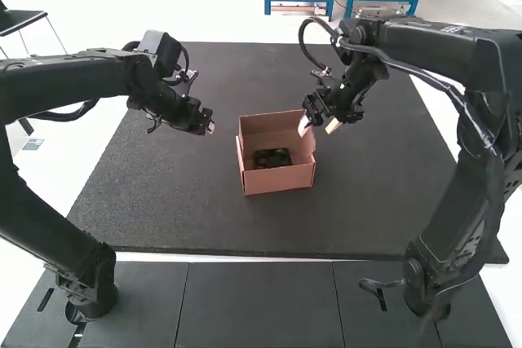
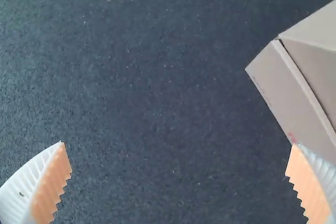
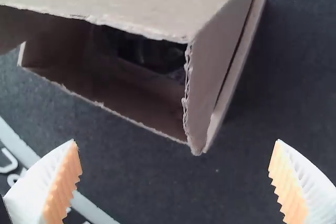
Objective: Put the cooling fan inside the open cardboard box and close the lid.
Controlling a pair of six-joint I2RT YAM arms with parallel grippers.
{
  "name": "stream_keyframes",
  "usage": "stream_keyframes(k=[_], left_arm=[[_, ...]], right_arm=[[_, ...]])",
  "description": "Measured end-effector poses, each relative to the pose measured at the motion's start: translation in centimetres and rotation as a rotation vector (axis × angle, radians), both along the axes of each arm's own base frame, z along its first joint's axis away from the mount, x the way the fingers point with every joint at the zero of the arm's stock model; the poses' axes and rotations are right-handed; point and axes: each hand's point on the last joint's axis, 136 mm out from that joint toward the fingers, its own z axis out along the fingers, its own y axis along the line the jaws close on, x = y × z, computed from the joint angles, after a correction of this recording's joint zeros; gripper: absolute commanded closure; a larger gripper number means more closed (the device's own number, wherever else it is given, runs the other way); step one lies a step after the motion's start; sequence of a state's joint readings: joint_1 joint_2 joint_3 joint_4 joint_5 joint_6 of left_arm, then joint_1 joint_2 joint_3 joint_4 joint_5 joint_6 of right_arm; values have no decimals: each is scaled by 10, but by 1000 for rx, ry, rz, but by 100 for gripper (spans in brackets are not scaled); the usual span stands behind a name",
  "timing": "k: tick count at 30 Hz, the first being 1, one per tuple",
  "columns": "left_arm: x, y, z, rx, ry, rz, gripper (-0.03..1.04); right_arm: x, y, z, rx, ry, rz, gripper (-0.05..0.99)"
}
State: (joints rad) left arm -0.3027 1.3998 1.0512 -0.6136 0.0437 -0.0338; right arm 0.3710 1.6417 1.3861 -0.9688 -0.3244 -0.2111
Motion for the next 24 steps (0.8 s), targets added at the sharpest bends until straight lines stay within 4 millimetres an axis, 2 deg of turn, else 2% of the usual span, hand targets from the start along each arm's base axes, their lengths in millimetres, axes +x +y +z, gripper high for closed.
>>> stream_keyframes(k=[4,9,11,14,24], left_arm=[[6,-1,9,-6,-28,2,4],[20,-10,33,-28,-102,-4,4],[21,-15,37,-36,-116,-10,4],[20,-24,39,-43,-121,-25,4],[21,-47,31,-52,-111,-66,4]], right_arm=[[-3,-3,30,22,-106,27,13],[2,-4,95,108,-414,37,13],[-5,-7,111,133,-494,34,13],[-19,-15,118,137,-541,26,13],[-54,-37,111,94,-532,4,14]])
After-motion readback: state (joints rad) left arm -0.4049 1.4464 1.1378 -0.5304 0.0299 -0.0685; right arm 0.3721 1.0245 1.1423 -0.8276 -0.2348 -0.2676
